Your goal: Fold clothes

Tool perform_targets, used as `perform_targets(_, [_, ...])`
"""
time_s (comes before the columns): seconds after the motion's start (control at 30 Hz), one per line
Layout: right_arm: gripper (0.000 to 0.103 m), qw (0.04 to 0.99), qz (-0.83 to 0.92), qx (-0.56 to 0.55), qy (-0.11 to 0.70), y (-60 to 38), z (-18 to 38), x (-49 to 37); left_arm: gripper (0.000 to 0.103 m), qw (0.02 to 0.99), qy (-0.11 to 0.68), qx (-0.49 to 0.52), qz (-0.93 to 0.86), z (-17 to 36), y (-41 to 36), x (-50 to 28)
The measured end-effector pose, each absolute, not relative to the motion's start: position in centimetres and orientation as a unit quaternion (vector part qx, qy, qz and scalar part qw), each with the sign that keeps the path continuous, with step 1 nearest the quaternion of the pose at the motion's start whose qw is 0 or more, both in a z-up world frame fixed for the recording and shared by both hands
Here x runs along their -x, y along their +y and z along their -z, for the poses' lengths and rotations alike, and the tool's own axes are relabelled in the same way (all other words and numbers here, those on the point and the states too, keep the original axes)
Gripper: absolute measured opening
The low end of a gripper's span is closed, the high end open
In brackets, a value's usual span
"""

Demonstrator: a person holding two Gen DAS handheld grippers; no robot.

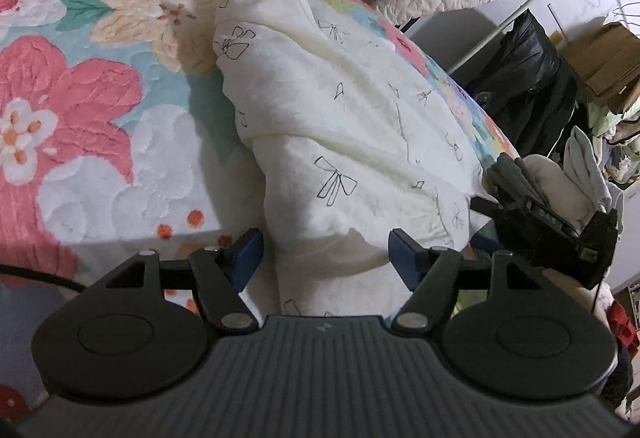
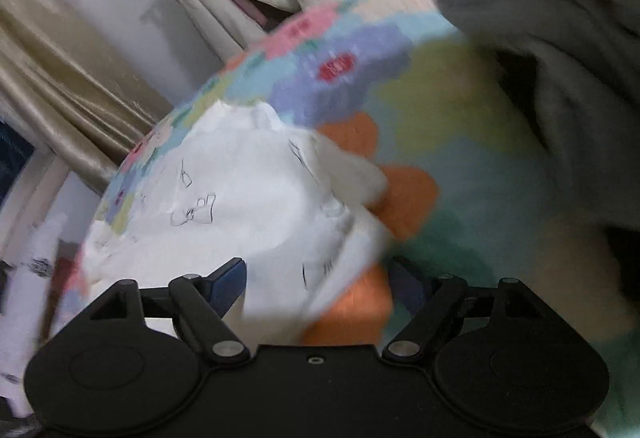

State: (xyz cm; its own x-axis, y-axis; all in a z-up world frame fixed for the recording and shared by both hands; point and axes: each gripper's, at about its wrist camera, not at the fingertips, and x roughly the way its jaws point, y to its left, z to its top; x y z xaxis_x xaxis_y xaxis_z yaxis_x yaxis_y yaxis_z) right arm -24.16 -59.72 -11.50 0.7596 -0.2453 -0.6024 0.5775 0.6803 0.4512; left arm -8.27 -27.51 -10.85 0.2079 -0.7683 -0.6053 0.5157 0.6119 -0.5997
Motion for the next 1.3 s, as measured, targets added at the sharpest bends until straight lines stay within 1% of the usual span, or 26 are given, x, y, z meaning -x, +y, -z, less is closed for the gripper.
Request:
perform_targets(0.03, [0.083,0.885,0.231,-0.314,0.254,-59.5,11.8,23.7,0.067,0.764,0.466,0.138,0.424,11.0,-27.7,8.2])
perform_targets(0.07, [0.064,0.896,0.222,-0.291,0.252,-59.0,11.9,23.2,0.065,0.761,0.464,0.142,0.431,11.2,-27.9,8.3])
perform_targets(0.1, [0.045,0.900,0.202,-0.297,0.248,-59.1,12.0,22.9,0.057,0.757,0.463,0.145,0.438,11.4,-28.3,8.4])
perform_targets(0.13, [0.015,0.897,0.176,-0.327,0.241,-59.5,12.2,22.9,0.024,0.751,0.467,0.147,0.444,11.6,-28.6,8.4])
perform_targets(0.17, [0.010,0.894,0.158,-0.350,0.231,-60.0,12.1,23.1,0.008,0.744,0.473,0.154,0.446,11.7,-28.9,8.2])
perform_targets(0.23, [0.010,0.891,0.139,-0.381,0.202,-60.9,10.9,23.8,0.007,0.738,0.475,0.181,0.444,11.3,-29.1,7.8])
perform_targets(0.3, [0.009,0.898,0.098,-0.405,0.142,-61.2,8.2,25.8,0.007,0.739,0.452,0.218,0.449,9.0,-28.2,7.4])
perform_targets(0.37, [0.006,0.904,0.053,-0.418,0.076,-60.9,5.1,28.5,0.007,0.740,0.434,0.250,0.449,6.5,-26.4,8.0])
perform_targets(0.4, [0.006,0.906,0.047,-0.414,0.075,-60.5,4.4,29.6,0.007,0.741,0.426,0.264,0.448,5.3,-25.4,8.4])
perform_targets(0.47, [0.005,0.904,0.062,-0.405,0.120,-60.0,4.4,30.7,0.007,0.738,0.421,0.287,0.442,3.7,-23.6,9.3])
perform_targets(0.53, [0.005,0.896,0.085,-0.401,0.171,-59.7,5.2,31.4,0.007,0.725,0.457,0.287,0.428,4.9,-22.6,10.4])
perform_targets(0.6, [0.008,0.862,0.122,-0.431,0.238,-60.0,8.1,30.8,0.007,0.703,0.515,0.292,0.395,8.1,-22.3,11.3])
perform_targets(0.63, [0.013,0.844,0.125,-0.453,0.258,-60.0,9.3,30.6,0.007,0.693,0.541,0.294,0.374,9.8,-22.2,11.6])
perform_targets(0.67, [0.015,0.831,0.117,-0.473,0.268,-59.9,10.0,30.3,0.007,0.689,0.560,0.294,0.353,11.4,-22.2,11.8])
perform_targets(0.7, [0.019,0.823,0.103,-0.489,0.271,-59.7,10.4,30.0,0.007,0.689,0.568,0.296,0.340,12.6,-22.2,12.1])
perform_targets(0.77, [0.055,0.814,0.088,-0.509,0.267,-59.4,10.6,29.7,0.007,0.692,0.562,0.303,0.336,13.2,-22.1,12.4])
perform_targets(0.8, [0.056,0.815,0.091,-0.507,0.266,-59.2,10.4,29.9,0.007,0.696,0.559,0.298,0.340,12.7,-22.1,12.4])
perform_targets(0.87, [0.057,0.823,0.112,-0.488,0.268,-58.7,9.9,30.2,0.008,0.703,0.551,0.284,0.347,11.7,-22.2,12.3])
perform_targets(0.93, [0.057,0.849,0.143,-0.441,0.253,-58.4,8.2,30.7,0.009,0.713,0.544,0.262,0.355,10.8,-22.4,12.2])
perform_targets(0.97, [0.057,0.875,0.132,-0.398,0.243,-57.8,7.1,30.5,0.009,0.715,0.540,0.260,0.361,10.5,-22.5,12.1])
perform_targets(1.03, [0.057,0.924,0.071,-0.297,0.229,-55.8,5.0,29.6,0.008,0.715,0.530,0.263,0.374,10.0,-22.6,12.0])
perform_targets(1.13, [0.056,0.964,-0.024,-0.167,0.204,-51.9,2.5,29.1,0.007,0.711,0.516,0.281,0.387,10.0,-22.6,11.4])
perform_targets(1.2, [0.058,0.970,-0.078,-0.119,0.196,-49.6,2.0,28.6,0.007,0.706,0.510,0.297,0.391,9.5,-22.7,10.6])
perform_targets(1.27, [0.065,0.970,-0.108,-0.074,0.203,-47.3,2.4,27.8,0.007,0.708,0.504,0.297,0.396,8.5,-23.0,9.7])
perform_targets(1.3, [0.065,0.971,-0.107,-0.042,0.211,-46.2,2.7,27.3,0.007,0.709,0.501,0.294,0.400,7.9,-23.3,9.3])
